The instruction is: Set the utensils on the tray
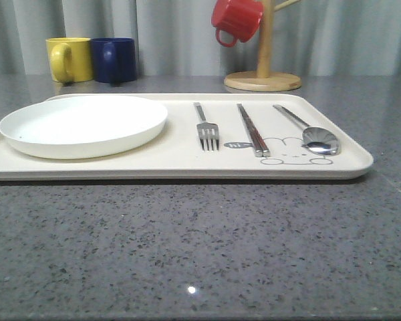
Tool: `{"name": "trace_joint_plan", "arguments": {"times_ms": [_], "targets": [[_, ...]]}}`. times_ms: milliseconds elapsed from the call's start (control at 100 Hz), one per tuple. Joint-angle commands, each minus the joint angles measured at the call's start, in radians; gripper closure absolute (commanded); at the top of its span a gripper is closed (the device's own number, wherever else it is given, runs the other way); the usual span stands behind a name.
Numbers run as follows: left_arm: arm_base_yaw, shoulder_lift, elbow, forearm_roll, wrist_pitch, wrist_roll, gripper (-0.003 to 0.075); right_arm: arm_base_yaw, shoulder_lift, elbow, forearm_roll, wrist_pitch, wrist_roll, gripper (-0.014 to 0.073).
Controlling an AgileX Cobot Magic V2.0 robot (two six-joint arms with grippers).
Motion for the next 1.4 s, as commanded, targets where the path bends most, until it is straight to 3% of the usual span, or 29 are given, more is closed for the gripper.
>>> {"name": "trace_joint_plan", "arguments": {"times_ms": [0,290,430,680,800,1389], "targets": [[-0.005,0.008,-0.025,-0.005,-0.071,-0.001,0.0739,0.017,-0.081,0.032,0.009,-0.098,-0.015,0.0656],[-0.005,0.008,-0.025,-0.005,-0.071,-0.001,0.0739,0.022,-0.428,0.27,0.016,-0.378,-0.015,0.0656],[-0.005,0.008,-0.025,-0.005,-0.071,-0.001,0.0739,0.022,-0.583,0.376,-0.038,-0.439,-0.015,0.0656],[-0.005,0.01,-0.025,-0.005,-0.071,-0.001,0.0739,0.024,-0.556,0.474,-0.041,-0.6,-0.015,0.0656],[-0.005,0.01,-0.025,-0.005,-0.071,-0.001,0.0739,0.024,-0.556,0.579,-0.041,-0.789,-0.015,0.0656],[-0.005,0.01,-0.025,-0.005,-0.071,-0.001,0.0739,0.024,-0.556,0.576,-0.05,-0.769,-0.015,0.0656]]}}
